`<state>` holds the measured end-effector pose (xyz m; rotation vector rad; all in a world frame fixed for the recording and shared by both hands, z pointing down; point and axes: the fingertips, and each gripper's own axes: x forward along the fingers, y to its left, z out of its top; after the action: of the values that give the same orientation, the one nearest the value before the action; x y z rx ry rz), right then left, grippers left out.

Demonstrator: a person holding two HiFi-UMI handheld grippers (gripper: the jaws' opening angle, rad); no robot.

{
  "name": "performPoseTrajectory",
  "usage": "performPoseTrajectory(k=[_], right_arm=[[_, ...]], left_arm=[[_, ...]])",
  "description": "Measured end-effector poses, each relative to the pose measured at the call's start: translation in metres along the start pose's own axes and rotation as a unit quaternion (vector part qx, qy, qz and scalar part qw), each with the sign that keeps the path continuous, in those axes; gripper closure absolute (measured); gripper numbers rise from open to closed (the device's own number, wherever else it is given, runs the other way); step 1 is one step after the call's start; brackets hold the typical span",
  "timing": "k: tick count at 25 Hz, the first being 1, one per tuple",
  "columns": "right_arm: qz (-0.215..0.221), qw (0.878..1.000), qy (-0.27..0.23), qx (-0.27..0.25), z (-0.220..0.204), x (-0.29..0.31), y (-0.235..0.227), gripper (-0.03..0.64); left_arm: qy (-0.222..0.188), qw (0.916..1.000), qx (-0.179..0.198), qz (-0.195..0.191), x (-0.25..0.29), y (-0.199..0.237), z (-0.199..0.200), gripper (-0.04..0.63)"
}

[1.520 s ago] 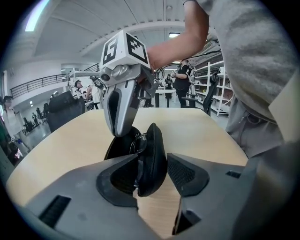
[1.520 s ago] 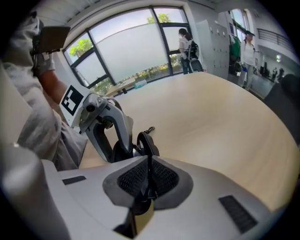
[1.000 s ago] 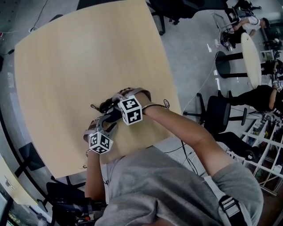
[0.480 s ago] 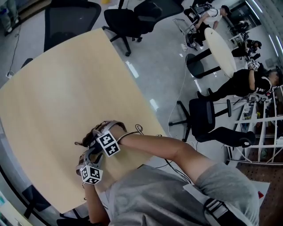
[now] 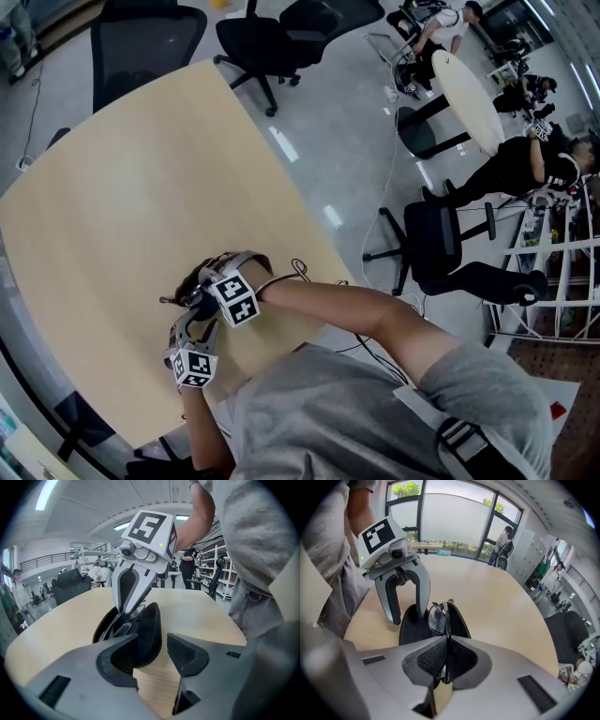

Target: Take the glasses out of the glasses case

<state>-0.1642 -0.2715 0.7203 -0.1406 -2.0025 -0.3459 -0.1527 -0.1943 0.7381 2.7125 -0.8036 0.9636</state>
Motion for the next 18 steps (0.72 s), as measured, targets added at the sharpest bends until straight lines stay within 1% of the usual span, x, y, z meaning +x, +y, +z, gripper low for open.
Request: performPoseTrajectory(k=[2,4,9,14,18], right_arm=[[-0.005,1.000,-0.008,0.008,0.000,-0.009,0.003,0.588],[-0.012,1.000,-0.009,0.018,-0.005,-0.017,0.003,0.588],[-0.031,0.998,-0.026,0.052,-0.010,-0.036,-0.008,0.588],[-0.051,0.993,-0.052,0.088,-0.008,-0.057,-0.015,0.588],[-0.068,0.988,-0.076,0.119,-0.012,-0.080,-0.020,0.588]], left_arm=[[-0.007,1.0000,-0.004,0.004,-0.005,-0.004,0.009,0.399],[-0.024,0.9996,-0.013,0.005,-0.009,-0.004,0.020,0.399],[-0.064,0.9964,-0.052,0.017,-0.016,0.009,0.037,0.399],[-0.109,0.9878,-0.104,0.040,-0.038,0.025,0.056,0.399],[-0.128,0.9823,-0.123,0.060,-0.052,0.030,0.068,0.399]])
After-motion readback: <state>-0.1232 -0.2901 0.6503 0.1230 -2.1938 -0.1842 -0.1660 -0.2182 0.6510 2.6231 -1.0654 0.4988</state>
